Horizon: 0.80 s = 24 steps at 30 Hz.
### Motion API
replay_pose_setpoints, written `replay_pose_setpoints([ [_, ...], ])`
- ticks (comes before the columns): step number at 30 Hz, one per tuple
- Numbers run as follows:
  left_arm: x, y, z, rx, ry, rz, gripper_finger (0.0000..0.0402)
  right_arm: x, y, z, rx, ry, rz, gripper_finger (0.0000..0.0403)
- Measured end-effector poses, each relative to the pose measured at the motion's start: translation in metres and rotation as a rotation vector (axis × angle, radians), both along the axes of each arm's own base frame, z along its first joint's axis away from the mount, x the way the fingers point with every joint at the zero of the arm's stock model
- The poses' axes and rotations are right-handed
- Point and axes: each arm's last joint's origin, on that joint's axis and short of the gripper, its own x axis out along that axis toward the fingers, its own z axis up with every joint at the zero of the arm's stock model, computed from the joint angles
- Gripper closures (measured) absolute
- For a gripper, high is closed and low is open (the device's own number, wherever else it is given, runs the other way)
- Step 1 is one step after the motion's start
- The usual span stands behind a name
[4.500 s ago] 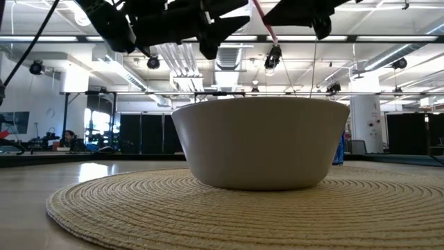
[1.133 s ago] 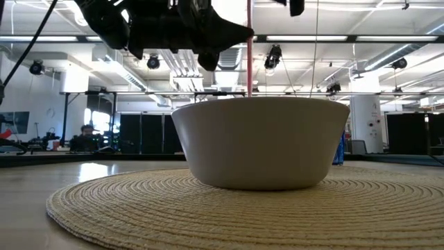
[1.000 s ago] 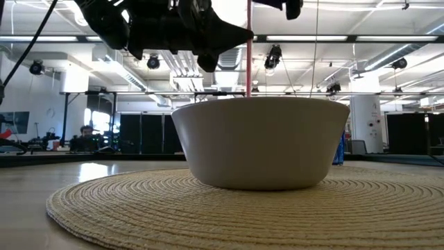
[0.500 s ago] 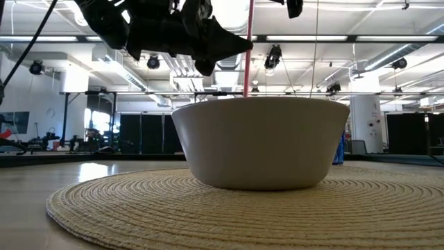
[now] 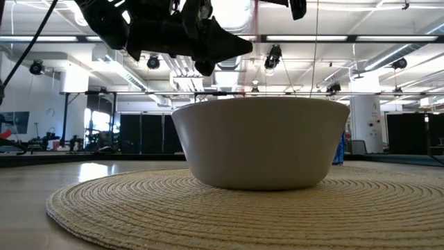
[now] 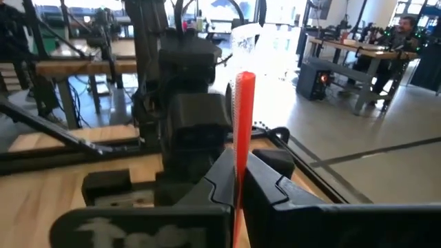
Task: Pick & Place Utensil
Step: Put the red straw into the blue cup
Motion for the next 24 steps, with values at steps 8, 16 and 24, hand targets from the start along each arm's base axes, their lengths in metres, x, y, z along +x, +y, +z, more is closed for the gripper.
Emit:
replay_pose_setpoints([
  [8,0.000,0.000,-0.001,0.003,0.010,0.000,0.0265,-0.010,-0.002,0.005,-0.009,0.027,-0.019,0.0395],
  [16,-0.002,0.003,0.003,0.006,0.009,0.009,0.0210,-0.044,-0.009,0.029,-0.004,0.000,-0.025,0.0395],
  [24,-0.016,0.010,0.017,0.040,0.040,0.079,0.0211,-0.094,-0.019,0.057,0.014,-0.080,-0.026,0.0395],
])
